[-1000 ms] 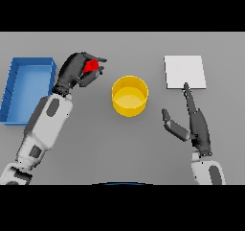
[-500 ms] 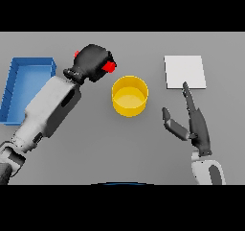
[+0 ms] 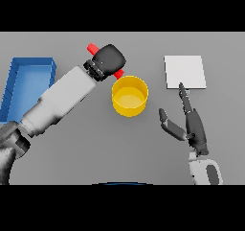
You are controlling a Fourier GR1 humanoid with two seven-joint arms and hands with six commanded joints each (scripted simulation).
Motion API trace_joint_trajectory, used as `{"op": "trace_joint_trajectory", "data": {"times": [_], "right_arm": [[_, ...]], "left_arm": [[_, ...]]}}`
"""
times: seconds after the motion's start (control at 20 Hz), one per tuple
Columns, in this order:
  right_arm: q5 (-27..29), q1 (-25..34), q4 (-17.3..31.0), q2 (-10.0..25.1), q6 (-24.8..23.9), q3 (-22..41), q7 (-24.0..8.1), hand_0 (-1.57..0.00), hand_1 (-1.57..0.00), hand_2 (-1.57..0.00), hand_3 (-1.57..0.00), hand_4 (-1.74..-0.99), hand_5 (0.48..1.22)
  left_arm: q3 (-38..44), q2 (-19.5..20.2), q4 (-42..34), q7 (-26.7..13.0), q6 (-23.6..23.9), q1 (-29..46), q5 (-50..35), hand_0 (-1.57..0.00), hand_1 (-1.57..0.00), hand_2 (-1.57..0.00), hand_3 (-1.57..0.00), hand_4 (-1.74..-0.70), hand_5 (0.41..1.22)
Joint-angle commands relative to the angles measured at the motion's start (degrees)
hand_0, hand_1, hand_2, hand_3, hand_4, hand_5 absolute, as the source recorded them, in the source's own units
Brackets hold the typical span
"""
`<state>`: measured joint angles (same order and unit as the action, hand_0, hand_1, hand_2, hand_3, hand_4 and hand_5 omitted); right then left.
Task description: Pick up the red beaker and tilt it to pour out 1 green nut into yellow bowl. Pick up the yellow bowl and place it on the metallic measuring scale.
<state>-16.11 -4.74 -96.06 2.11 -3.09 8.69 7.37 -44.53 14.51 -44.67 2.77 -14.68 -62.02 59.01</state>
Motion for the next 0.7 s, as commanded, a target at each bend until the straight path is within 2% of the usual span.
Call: {"op": "trace_joint_trajectory", "data": {"times": [0.0,0.25,0.4,0.5,0.65], "right_arm": [[-0.27,-0.04,-0.15,0.14,-0.05,0.11,0.38,0.00,0.00,0.00,0.00,-1.066,0.689],[-0.01,-0.45,0.03,0.33,0.19,-0.02,0.84,0.00,0.00,0.00,0.00,-1.060,0.700],[1.50,-0.65,-0.37,0.05,0.88,-0.37,0.62,0.00,0.00,0.00,0.00,-1.056,0.693],[1.15,-1.06,0.04,-0.29,0.52,-0.12,2.19,0.00,0.00,0.00,0.00,-1.058,0.700],[-0.17,-0.30,0.09,-0.74,-0.45,0.27,0.62,0.00,0.00,0.00,0.00,-1.065,0.684]], "left_arm": [[-1.63,-0.17,0.72,0.00,-0.37,-1.08,1.46,-1.57,-1.57,-1.57,-1.57,-1.70,1.219],[-7.18,-0.52,4.81,1.33,-0.48,-5.56,5.72,-1.57,-1.57,-1.57,-1.57,-1.73,1.220],[-9.74,-2.17,6.62,-0.30,1.29,-5.82,7.37,-1.57,-1.57,-1.57,-1.57,-1.73,1.221],[-11.44,-2.08,5.58,-0.54,2.04,-5.83,8.22,-1.57,-1.57,-1.57,-1.57,-1.74,1.221],[-14.80,-2.71,4.27,-0.82,2.04,-6.82,10.21,-1.57,-1.57,-1.57,-1.57,-1.74,1.221]]}}
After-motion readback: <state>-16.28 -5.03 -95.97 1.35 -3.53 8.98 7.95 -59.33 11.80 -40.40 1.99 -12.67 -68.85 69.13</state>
